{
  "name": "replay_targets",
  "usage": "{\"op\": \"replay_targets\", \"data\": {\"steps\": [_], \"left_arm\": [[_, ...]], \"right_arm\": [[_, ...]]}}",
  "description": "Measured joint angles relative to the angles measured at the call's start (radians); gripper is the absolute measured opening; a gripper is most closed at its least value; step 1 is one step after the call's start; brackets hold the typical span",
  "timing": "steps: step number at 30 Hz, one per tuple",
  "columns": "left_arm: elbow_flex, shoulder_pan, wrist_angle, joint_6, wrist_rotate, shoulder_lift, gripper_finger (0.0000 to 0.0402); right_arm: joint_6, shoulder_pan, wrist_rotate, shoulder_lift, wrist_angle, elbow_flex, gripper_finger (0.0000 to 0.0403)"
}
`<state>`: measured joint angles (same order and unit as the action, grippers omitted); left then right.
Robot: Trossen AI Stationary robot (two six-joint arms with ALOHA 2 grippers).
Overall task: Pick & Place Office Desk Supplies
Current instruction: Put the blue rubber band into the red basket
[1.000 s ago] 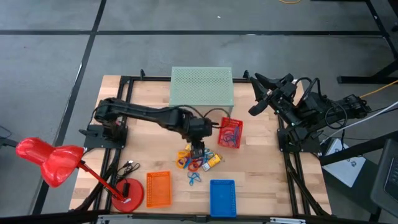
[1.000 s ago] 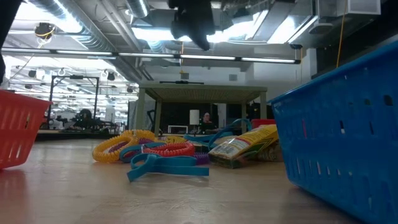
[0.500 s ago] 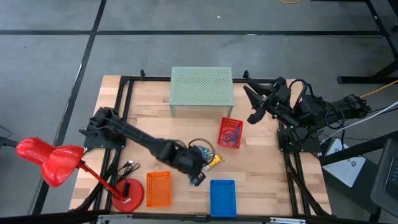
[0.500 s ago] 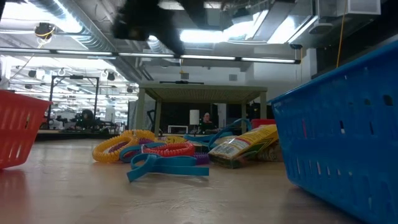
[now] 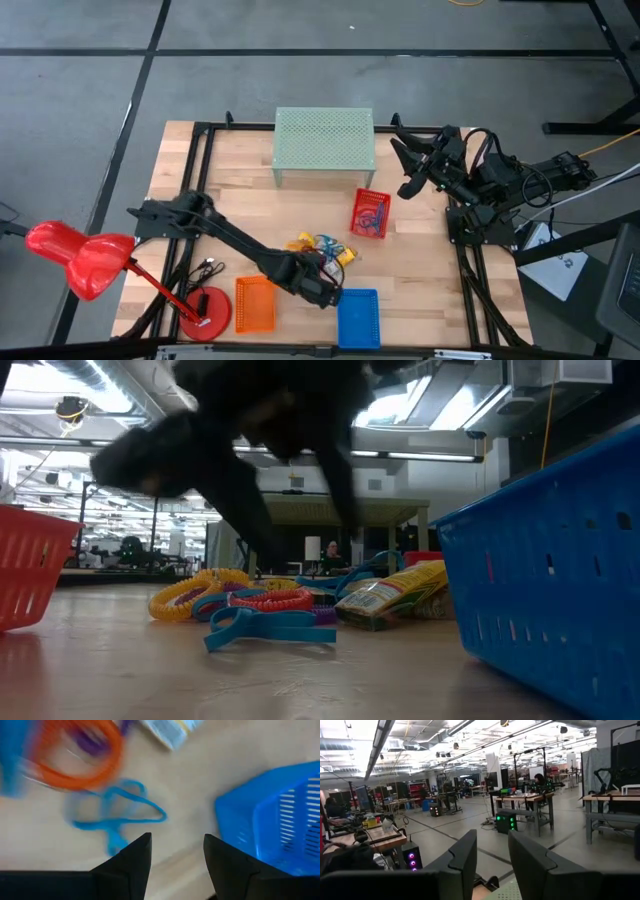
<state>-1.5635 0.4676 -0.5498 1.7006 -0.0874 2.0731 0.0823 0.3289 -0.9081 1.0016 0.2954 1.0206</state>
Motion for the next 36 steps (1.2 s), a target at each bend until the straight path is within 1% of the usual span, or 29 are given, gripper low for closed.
{"op": "replay_targets", "data": {"steps": [3, 6, 10, 13, 19, 24, 28, 36], "left_arm": [[0.002, 0.019, -0.004, 0.038, 0.036, 0.043, 0.0175], [0.0, 0.041, -0.045, 0.064, 0.071, 0.044, 0.0175], [-0.002, 0.064, -0.069, 0.096, 0.057, 0.029, 0.0175], [-0.035, 0.071, -0.108, 0.095, 0.039, 0.015, 0.0175], [-0.107, 0.064, -0.21, 0.03, 0.021, 0.014, 0.0175], [-0.104, 0.06, -0.3, 0.016, 0.027, 0.014, 0.0175], [-0.091, 0.06, -0.337, 0.02, 0.017, 0.015, 0.0175], [-0.092, 0.045, -0.306, 0.008, -0.003, 0.019, 0.0175]], "right_arm": [[-0.045, 0.0, -0.008, 0.0, -0.005, 0.0, 0.0114], [-0.078, 0.0, 0.001, 0.0, -0.022, 0.0, 0.0114], [-0.09, 0.0, 0.008, 0.0, -0.038, 0.0, 0.0114], [-0.101, 0.0, 0.008, 0.0, -0.038, 0.0, 0.0114], [-0.147, 0.0, 0.008, 0.0, -0.036, 0.0, 0.0114], [-0.149, 0.0, 0.008, 0.0, -0.038, 0.0, 0.0114], [-0.15, 0.0, 0.011, 0.0, -0.038, 0.0, 0.0114], [-0.149, 0.0, 0.011, 0.0, -0.038, 0.0, 0.0114]]}}
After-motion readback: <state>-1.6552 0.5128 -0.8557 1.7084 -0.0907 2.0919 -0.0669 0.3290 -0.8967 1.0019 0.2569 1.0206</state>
